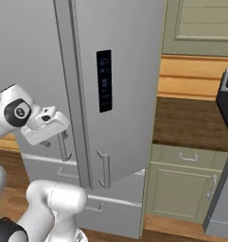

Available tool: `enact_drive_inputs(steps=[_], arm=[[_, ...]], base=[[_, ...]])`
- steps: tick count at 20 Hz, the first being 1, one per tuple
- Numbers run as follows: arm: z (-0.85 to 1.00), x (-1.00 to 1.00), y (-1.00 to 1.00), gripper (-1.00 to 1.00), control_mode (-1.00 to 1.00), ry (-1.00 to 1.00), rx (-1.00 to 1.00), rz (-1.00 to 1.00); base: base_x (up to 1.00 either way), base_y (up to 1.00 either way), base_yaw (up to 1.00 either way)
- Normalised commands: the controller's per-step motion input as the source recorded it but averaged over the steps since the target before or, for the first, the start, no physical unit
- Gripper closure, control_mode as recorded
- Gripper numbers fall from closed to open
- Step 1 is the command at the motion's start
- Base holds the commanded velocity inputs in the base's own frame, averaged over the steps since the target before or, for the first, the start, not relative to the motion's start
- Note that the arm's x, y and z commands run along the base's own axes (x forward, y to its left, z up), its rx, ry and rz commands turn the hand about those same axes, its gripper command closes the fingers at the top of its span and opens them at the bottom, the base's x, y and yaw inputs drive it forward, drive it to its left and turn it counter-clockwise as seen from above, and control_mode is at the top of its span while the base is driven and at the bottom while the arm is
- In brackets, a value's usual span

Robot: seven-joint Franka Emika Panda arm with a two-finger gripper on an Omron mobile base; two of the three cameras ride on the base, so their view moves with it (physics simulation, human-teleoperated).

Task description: Take the strawberry from the fridge and place it on top of the pancake, located on the dining counter.

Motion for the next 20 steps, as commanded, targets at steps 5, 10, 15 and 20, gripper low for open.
enact_drive_inputs(steps=[5,10,15,20], arm=[[0.0,0.64,0.8,-1.0,-1.0,0.15,-0.21,0.0],[-0.02,0.94,0.42,-1.0,-1.0,0.07,-0.11,0.0],[-0.45,0.82,-0.01,-1.0,-1.0,-0.09,0.0,0.01],[-0.48,0.75,-0.15,-1.0,-1.0,-0.13,0.0,0.01]], base=[[0.0,0.0,0.0],[0.0,0.0,0.0],[0.0,0.0,0.0],[0.0,0.0,0.0]])
